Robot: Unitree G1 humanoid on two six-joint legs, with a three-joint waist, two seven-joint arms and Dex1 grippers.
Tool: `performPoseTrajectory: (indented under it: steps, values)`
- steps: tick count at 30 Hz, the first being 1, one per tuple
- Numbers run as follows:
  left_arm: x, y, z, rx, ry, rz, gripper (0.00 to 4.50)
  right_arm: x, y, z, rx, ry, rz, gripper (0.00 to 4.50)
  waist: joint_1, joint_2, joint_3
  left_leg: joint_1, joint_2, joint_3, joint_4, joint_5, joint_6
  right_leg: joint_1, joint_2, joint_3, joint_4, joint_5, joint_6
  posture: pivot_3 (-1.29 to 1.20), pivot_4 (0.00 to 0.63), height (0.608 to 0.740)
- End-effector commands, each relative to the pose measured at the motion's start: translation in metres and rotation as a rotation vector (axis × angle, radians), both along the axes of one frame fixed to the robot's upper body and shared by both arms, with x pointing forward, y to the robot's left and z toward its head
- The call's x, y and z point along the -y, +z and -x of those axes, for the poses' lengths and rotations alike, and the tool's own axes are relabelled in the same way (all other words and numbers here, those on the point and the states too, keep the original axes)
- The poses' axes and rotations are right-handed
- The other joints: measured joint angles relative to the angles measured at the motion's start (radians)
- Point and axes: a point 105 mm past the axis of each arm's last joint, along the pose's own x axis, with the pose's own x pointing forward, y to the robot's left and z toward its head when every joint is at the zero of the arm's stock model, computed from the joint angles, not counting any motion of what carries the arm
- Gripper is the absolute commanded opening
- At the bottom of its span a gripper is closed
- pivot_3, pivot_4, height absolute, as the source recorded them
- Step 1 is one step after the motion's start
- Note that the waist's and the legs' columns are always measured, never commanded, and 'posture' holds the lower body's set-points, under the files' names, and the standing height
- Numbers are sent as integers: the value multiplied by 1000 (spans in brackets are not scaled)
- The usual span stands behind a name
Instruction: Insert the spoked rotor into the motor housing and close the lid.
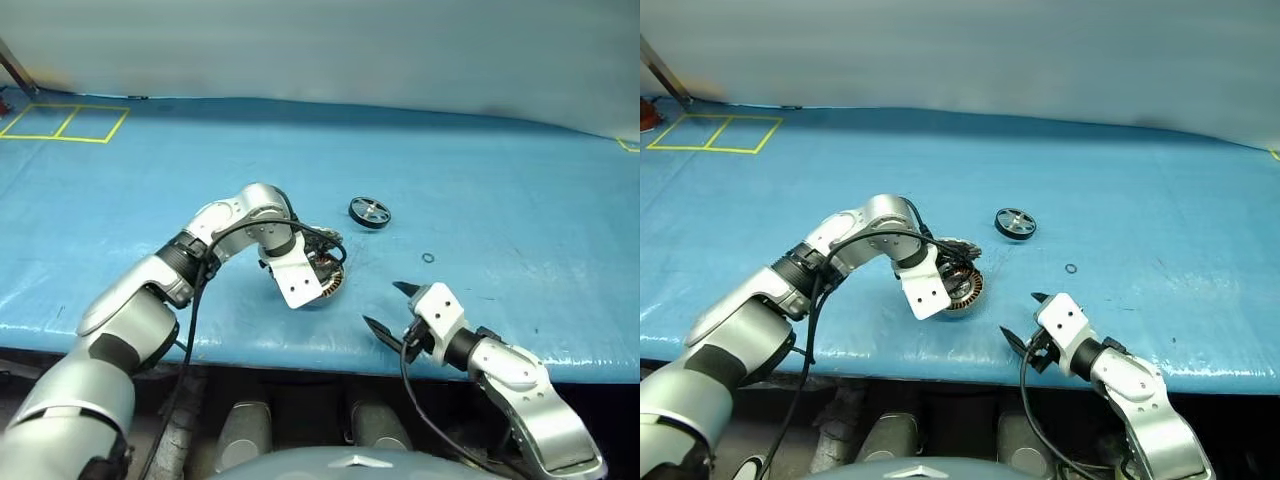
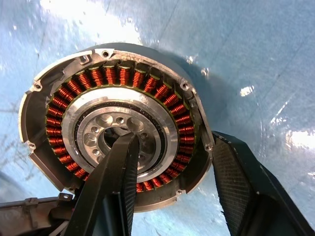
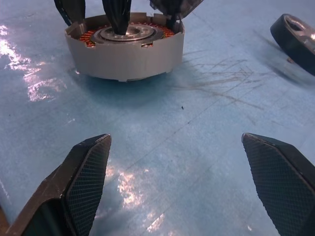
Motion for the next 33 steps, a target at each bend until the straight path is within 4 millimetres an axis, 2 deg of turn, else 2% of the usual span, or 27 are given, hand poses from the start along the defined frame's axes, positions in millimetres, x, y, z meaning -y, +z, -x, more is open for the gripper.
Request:
performPoseTrajectory:
  steps: [1, 5, 11, 14, 17, 18, 23, 27, 30, 33]
  values:
    - [13, 11, 7, 21, -92, 38, 2112, -1, 10, -5, 62, -27, 2, 4500, -1, 0, 0, 0, 0, 1, 0, 0, 0, 0, 0, 1, 0, 0, 0, 0, 150, 740]
    - [8, 7, 5, 76, -157, -25, 2112, -7, 7, -7, 66, -35, -3, 4500, -2, 0, 0, 0, 0, 2, 0, 0, 0, 0, 2, 5, 0, 0, 0, 0, 150, 740]
    - [10, 7, -4, 109, -86, -37, 2112, -6, 4, -9, 79, -54, 21, 4500, -1, 0, 0, 0, -1, 3, 1, 0, 0, 0, 3, 10, 0, 0, 0, 0, 150, 740]
    - [11, 9, -12, 136, -32, -26, 2851, -4, 3, -11, 83, -61, 32, 4500, -3, 0, 0, 0, -2, 4, 2, 0, 0, 0, 4, 13, 0, -1, 0, 0, 150, 740]
    - [13, 9, -18, 153, 41, 0, 3799, -5, 2, -11, 84, -59, 35, 4500, -4, 0, 0, 0, -2, 5, 2, 0, 0, 0, 4, 14, 0, 0, 1, 0, 150, 740]
    - [11, 8, -15, 132, 40, -10, 4106, -5, 2, -11, 84, -58, 35, 4500, -5, 0, 0, 0, -2, 5, 2, 0, 0, 0, 4, 14, 0, 0, 1, 0, 150, 740]
    - [15, 18, 0, 74, 18, 51, 4106, -6, 1, -12, 81, -56, 38, 4500, -8, 0, 0, 0, -1, 5, 2, 0, 0, -1, 5, 14, 0, 0, 1, 0, 150, 740]
    - [12, 35, 38, -144, 39, 111, 4106, -5, 0, -12, 76, -55, 43, 4500, -9, 0, 0, 0, -1, 5, 1, -1, 1, -1, 5, 14, 0, 1, 3, 0, 150, 740]
    - [8, 46, 44, -180, 82, 161, 4106, -5, -1, -12, 76, -51, 47, 4500, -9, 0, 0, 0, -1, 5, 1, -1, 2, -1, 5, 14, 0, 0, 2, 0, 150, 740]
    - [-5, 49, 45, -178, 108, 154, 4106, -6, -1, -13, 78, -48, 49, 4500, -10, 0, 0, 1, -1, 4, 1, -1, 2, -1, 5, 14, 0, -1, 0, 0, 150, 740]
